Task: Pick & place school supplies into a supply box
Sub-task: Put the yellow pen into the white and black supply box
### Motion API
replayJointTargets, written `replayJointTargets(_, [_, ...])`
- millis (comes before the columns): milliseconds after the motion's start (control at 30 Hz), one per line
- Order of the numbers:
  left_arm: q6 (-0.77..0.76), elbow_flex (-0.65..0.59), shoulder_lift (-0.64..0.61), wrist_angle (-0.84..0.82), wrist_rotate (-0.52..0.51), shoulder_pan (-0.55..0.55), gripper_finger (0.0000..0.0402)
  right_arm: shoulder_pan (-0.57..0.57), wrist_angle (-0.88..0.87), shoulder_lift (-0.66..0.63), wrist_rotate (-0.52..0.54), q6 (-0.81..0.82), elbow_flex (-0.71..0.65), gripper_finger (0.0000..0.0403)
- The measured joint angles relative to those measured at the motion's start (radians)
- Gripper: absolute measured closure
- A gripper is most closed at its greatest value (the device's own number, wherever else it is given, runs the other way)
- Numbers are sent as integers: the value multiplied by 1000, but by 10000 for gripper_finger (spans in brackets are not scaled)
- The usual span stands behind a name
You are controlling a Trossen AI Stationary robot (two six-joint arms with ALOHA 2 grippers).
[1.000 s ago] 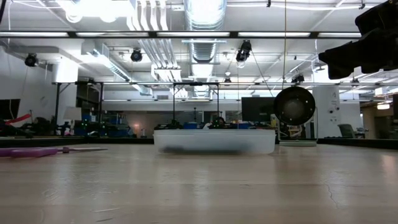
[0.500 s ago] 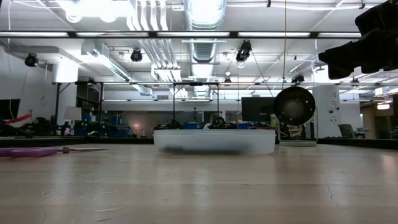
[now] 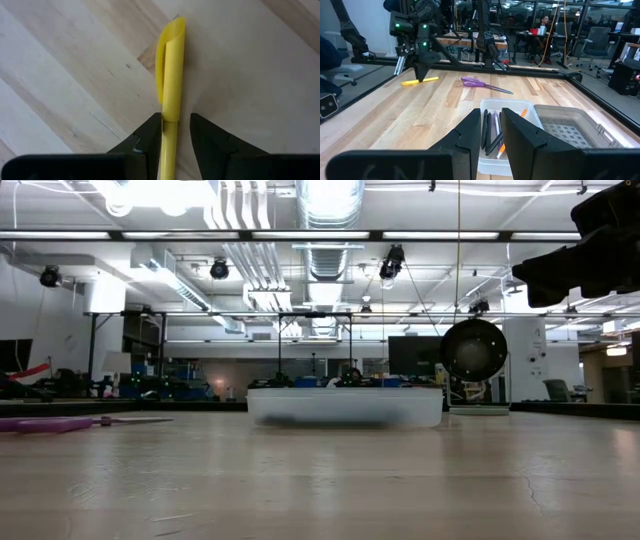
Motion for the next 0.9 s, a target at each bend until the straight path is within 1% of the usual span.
replayJointTargets(233, [14,14,6,-8,-1,0,313,0,0,0,0,0,0,335])
replayJointTargets(900, [37,14,7,35,-24,6,313,0,0,0,0,0,0,335])
